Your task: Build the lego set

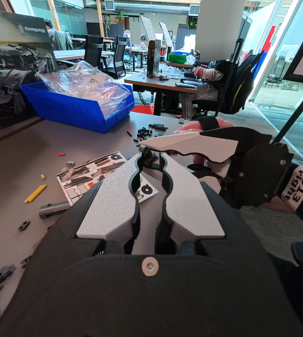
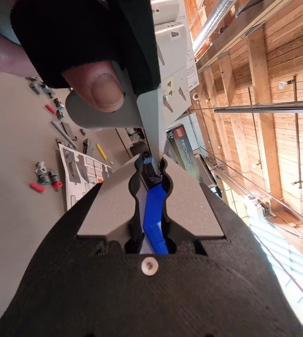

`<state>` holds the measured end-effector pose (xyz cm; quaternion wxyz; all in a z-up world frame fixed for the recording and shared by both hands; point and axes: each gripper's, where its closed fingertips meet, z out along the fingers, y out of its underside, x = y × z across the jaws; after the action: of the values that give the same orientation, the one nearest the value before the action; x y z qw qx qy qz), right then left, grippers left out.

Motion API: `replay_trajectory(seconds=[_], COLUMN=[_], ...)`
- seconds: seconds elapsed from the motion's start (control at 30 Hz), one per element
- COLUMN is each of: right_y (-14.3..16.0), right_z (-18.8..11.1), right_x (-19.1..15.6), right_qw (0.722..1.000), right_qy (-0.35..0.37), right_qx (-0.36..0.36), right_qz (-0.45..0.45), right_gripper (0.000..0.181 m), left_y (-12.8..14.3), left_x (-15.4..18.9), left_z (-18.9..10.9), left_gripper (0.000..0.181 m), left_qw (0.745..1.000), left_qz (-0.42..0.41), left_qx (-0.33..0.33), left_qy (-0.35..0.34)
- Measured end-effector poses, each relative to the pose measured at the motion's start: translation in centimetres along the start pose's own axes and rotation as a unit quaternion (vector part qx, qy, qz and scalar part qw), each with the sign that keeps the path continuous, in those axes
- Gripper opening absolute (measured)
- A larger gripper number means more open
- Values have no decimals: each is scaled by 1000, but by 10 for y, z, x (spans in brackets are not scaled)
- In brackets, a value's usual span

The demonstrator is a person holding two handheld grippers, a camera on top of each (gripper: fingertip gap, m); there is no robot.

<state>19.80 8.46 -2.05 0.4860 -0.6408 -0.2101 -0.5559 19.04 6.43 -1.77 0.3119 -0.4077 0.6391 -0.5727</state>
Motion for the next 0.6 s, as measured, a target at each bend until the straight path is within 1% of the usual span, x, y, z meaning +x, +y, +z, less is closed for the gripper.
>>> replay_trajectory(seconds=[0.13,0.2,0.3,0.43,0.6], right_y=[-1,-4,-9,-14,-19], right_z=[7,9,9,7,4], right_x=[-2,-4,-4,0,7], right_qw=[1000,1000,1000,1000,999], right_qy=[11,13,11,8,8], right_qx=[-7,-3,7,20,37], right_qz=[-9,-13,-13,-9,-11], right_gripper=[16,15,15,16,17], left_y=[2,1,0,-6,-12], left_x=[-6,-11,-10,-7,-4], left_z=[-2,-5,-10,-15,-21], left_gripper=[11,1,1,1,0], left_qw=[1000,1000,998,997,994], left_qz=[-14,-25,-42,-33,-45], left_qx=[9,17,32,43,64], left_qy=[4,4,35,51,79])
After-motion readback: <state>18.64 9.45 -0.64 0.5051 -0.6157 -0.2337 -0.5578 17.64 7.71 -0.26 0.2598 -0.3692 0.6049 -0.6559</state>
